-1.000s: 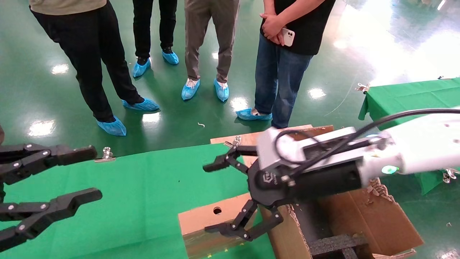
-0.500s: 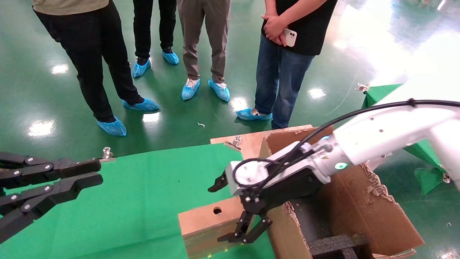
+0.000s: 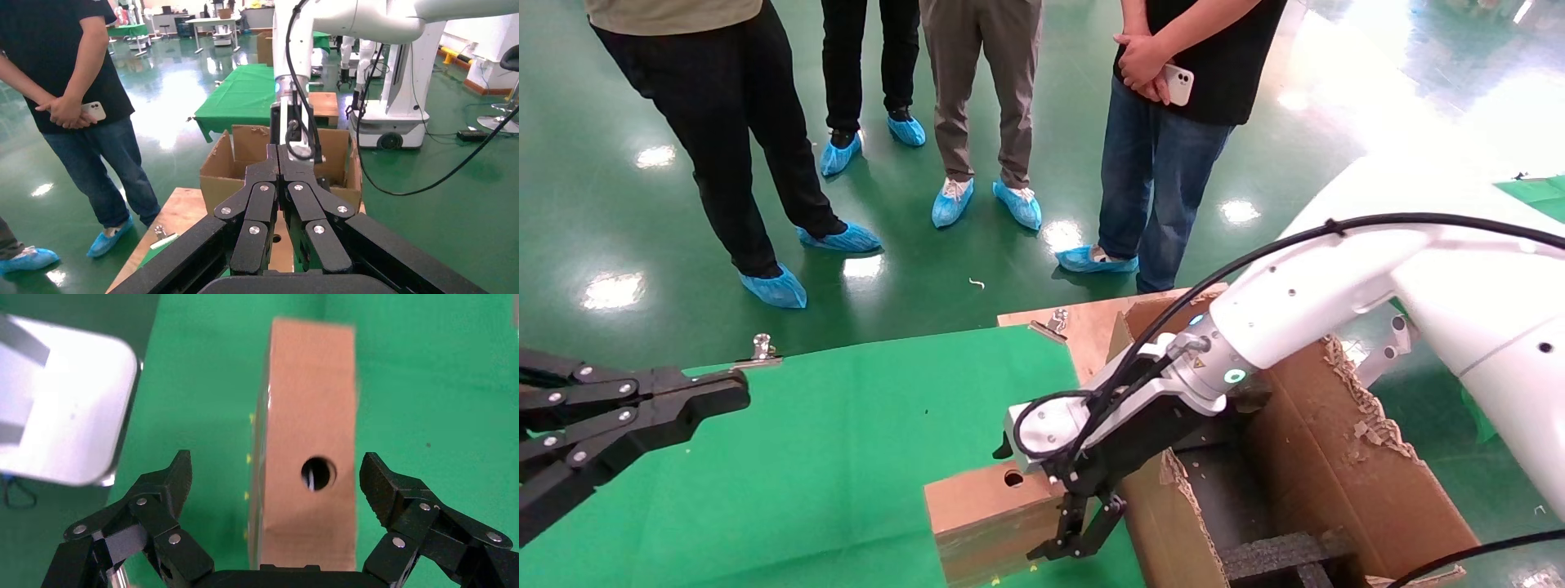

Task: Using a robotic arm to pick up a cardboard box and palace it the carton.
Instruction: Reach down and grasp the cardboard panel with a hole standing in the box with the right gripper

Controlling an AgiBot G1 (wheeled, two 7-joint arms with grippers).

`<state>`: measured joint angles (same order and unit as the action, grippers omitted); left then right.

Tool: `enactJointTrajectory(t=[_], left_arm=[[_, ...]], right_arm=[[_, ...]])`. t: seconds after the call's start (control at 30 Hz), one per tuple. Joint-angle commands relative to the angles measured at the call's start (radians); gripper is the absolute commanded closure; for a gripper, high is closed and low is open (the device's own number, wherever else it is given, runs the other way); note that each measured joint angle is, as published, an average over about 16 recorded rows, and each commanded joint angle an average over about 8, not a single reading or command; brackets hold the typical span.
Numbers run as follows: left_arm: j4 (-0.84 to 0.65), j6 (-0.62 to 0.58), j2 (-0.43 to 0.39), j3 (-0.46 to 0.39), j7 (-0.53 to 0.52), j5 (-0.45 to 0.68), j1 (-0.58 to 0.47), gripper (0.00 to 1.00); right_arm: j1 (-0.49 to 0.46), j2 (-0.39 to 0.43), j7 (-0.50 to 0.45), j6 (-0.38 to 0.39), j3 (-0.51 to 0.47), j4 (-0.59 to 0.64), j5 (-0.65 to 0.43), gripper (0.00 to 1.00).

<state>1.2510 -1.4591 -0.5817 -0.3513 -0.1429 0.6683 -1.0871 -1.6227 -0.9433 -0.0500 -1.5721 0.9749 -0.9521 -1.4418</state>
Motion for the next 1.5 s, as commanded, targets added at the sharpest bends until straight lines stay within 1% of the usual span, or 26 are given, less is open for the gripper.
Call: enactJointTrajectory(t=[0.03, 0.1, 0.13, 0.23, 0.27, 0.3, 0.37, 0.4, 0.5, 0.53, 0.57, 1.5], left_arm=[[0.0, 0.0, 0.0, 0.0, 0.0, 0.0, 0.0, 1.0], [0.0, 0.0, 0.0, 0.0, 0.0, 0.0, 0.0, 1.0], [0.0, 0.0, 0.0, 0.0, 0.0, 0.0, 0.0, 0.96], [0.0, 0.0, 0.0, 0.0, 0.0, 0.0, 0.0, 0.59], [0.0, 0.0, 0.0, 0.0, 0.0, 0.0, 0.0, 0.46], [0.0, 0.0, 0.0, 0.0, 0.0, 0.0, 0.0, 0.34], [0.0, 0.0, 0.0, 0.0, 0.0, 0.0, 0.0, 0.09], [0.0, 0.0, 0.0, 0.0, 0.0, 0.0, 0.0, 0.0], [0.0, 0.0, 0.0, 0.0, 0.0, 0.0, 0.0, 0.0], [0.0, 0.0, 0.0, 0.0, 0.0, 0.0, 0.0, 0.0], [0.0, 0.0, 0.0, 0.0, 0.0, 0.0, 0.0, 0.0], [0.0, 0.0, 0.0, 0.0, 0.0, 0.0, 0.0, 0.0]], right_arm=[[-0.013, -0.015, 0.016, 0.001, 0.024, 0.012, -0.02, 0.0], [-0.022, -0.023, 0.026, 0.002, 0.041, 0.018, -0.031, 0.0], [-0.026, -0.026, 0.031, 0.002, 0.048, 0.02, -0.035, 0.0], [-0.036, -0.032, 0.042, 0.005, 0.064, 0.024, -0.041, 0.0], [-0.039, -0.034, 0.045, 0.005, 0.069, 0.026, -0.043, 0.04], [-0.041, -0.035, 0.047, 0.006, 0.074, 0.028, -0.043, 0.12], [-0.045, -0.037, 0.051, 0.007, 0.08, 0.031, -0.044, 0.37], [-0.046, -0.038, 0.052, 0.007, 0.082, 0.033, -0.044, 0.5], [-0.049, -0.039, 0.054, 0.007, 0.087, 0.036, -0.044, 0.87], [-0.049, -0.039, 0.054, 0.007, 0.087, 0.036, -0.043, 0.96], [-0.049, -0.039, 0.054, 0.007, 0.086, 0.036, -0.043, 1.0], [-0.042, -0.035, 0.05, 0.007, 0.075, 0.029, -0.041, 1.0]])
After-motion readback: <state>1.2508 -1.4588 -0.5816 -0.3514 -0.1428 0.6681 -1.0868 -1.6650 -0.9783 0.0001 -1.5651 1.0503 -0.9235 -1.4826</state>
